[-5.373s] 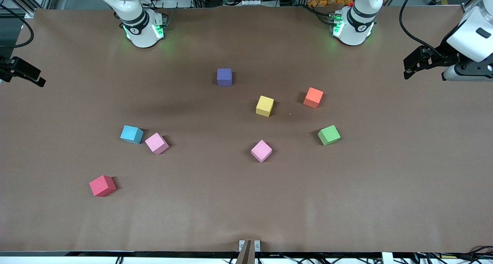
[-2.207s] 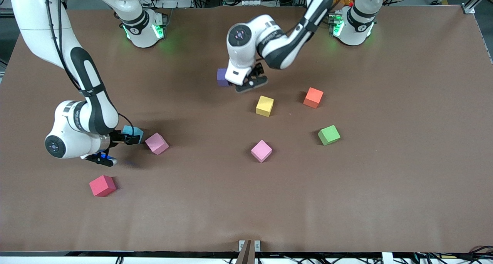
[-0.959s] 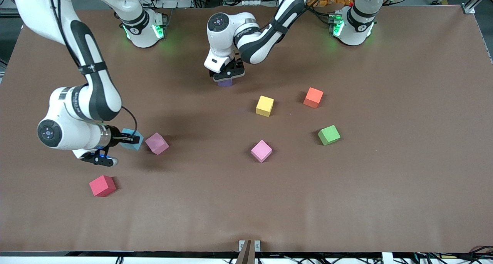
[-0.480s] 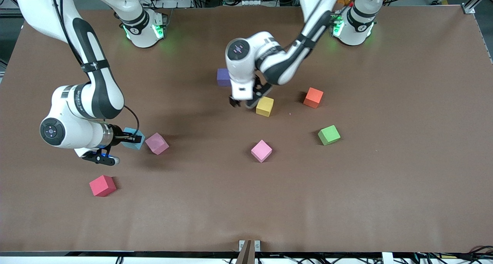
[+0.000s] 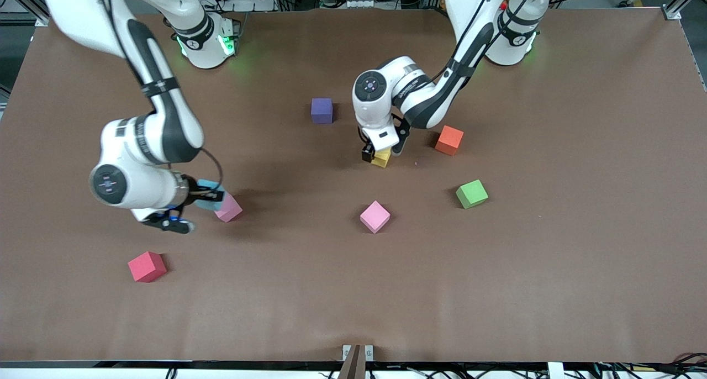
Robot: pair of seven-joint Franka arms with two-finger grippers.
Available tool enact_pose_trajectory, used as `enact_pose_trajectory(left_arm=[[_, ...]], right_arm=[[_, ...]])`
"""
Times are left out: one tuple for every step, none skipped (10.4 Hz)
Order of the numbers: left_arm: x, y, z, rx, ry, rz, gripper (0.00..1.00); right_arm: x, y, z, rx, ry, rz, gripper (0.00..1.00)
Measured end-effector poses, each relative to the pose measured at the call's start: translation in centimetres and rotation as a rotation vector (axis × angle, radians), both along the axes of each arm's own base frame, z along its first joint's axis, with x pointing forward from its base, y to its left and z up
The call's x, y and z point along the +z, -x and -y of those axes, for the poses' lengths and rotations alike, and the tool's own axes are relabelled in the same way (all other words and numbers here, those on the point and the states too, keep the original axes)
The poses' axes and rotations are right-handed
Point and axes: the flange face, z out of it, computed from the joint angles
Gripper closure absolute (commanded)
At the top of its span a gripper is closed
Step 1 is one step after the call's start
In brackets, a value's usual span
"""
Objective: Arrange blocks into number 1
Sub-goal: 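Place the cyan cube beside the purple cube while the left gripper lifts yellow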
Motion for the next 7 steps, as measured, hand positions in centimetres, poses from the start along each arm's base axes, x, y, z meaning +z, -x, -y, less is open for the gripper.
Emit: enact_pose_trajectory(left_arm=[[0.3,0.3,-0.5,0.003,0.009,0.01,0.0],[0.4,0.3,-0.8,0.007,0.021,0.02,0.0],[0.5,0.0,-1.1,0.015,0.039,0.033,0.0],[0.3,-0.4,-1.4,0.021,0.051,0.043,0.0],[0.1,-0.6,-1.6,0.017,0.055,0.054,0.0],[-0.4,-0.6,-1.7,0.006,0.052,0.06,0.0],[-0.9,-0.5,-1.9,-0.003,0.049,0.064,0.0]], right_arm=[[0.0,0.8,-1.6,0.02,-0.002,0.022,0.4],[-0.3,2.0,-2.9,0.039,-0.006,0.052,0.4],[-1.0,3.7,-4.2,0.063,-0.009,0.079,0.4],[-1.5,5.6,-5.8,0.084,-0.022,0.092,0.4],[-1.7,7.5,-7.7,0.094,-0.046,0.093,0.41],[-1.9,9.4,-9.5,0.1,-0.074,0.09,0.41],[-2.0,11.6,-11.5,0.115,-0.092,0.083,0.41]])
